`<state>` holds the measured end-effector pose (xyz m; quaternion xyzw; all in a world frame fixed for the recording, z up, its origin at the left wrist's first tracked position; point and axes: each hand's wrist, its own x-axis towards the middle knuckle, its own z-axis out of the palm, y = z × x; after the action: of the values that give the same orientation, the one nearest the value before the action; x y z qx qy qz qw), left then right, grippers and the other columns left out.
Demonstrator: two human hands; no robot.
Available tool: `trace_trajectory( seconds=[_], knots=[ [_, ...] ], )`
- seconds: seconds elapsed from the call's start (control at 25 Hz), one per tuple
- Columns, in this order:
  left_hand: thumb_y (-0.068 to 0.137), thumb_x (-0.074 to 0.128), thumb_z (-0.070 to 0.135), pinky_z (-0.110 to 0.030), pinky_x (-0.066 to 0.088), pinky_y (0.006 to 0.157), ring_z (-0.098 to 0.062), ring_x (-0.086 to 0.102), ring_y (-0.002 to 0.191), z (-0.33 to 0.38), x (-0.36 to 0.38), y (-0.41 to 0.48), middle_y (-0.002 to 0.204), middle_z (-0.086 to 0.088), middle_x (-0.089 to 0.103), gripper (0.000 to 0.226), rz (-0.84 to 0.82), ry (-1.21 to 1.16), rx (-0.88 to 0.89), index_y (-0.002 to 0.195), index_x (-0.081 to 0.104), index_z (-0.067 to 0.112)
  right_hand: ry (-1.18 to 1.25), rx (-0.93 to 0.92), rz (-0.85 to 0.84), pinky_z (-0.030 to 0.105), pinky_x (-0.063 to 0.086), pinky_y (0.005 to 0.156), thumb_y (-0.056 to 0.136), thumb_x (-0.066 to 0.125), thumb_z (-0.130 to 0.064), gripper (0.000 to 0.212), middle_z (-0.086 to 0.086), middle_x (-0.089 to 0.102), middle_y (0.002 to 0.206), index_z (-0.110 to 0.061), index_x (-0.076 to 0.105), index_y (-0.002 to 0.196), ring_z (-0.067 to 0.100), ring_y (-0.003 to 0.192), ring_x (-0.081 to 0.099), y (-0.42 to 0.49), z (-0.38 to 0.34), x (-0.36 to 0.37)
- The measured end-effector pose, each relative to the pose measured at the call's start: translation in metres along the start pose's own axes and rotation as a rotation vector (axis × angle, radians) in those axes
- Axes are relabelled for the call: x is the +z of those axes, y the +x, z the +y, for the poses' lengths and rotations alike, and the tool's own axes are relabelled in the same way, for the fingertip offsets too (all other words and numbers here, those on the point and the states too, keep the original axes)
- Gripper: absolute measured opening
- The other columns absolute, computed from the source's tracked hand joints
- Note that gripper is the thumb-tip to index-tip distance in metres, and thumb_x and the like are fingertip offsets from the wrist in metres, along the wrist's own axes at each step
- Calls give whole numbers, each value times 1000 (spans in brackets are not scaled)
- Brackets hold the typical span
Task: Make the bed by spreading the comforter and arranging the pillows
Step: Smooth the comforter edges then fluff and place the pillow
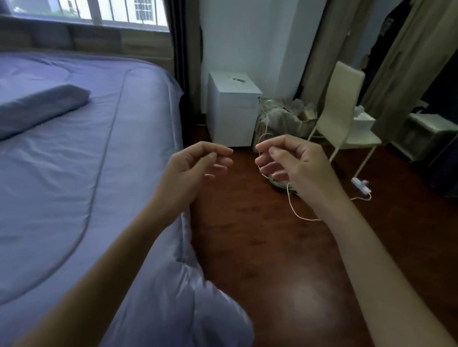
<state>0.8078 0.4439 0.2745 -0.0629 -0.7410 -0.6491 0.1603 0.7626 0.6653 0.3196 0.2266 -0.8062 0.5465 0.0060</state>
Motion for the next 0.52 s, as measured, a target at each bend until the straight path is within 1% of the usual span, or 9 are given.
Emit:
trace_trajectory(
  seconds=[0.08,0.2,0.32,0.4,0.52],
  knots=[
    [106,45,13,-45,54,94,-28,72,102,-15,11,39,108,-11,75,29,86,-9,2,117,72,13,-6,-8,-59,30,54,76,106,54,-16,22,-4,79,95,-22,76,108,15,85,76,47,23,-14],
    [105,45,13,-43,54,94,-28,72,102,-37,40,110,109,-12,75,29,206,-28,25,117,71,12,7,-36,-105,33,54,76,106,54,-16,22,-3,79,95,-22,76,108,16,85,76,125,53,-39],
    [106,45,14,-39,54,94,-26,72,104,-46,71,174,109,-11,76,28,251,-39,-18,116,71,14,24,-35,-136,34,53,77,106,54,-16,22,-3,80,94,-22,75,108,17,86,76,191,77,-64],
    [106,45,16,-39,53,92,-25,72,104,-49,82,210,108,-9,76,28,251,-36,-29,115,72,16,21,-42,-176,31,54,76,106,53,-17,22,-3,80,96,-23,75,109,16,87,76,230,92,-81],
    [105,46,15,-39,52,89,-26,72,103,-54,79,247,107,-9,77,27,260,-5,-37,114,72,15,91,-33,-167,22,53,72,106,53,-17,23,-2,80,97,-24,74,112,17,88,76,284,112,-97]
  ],
)
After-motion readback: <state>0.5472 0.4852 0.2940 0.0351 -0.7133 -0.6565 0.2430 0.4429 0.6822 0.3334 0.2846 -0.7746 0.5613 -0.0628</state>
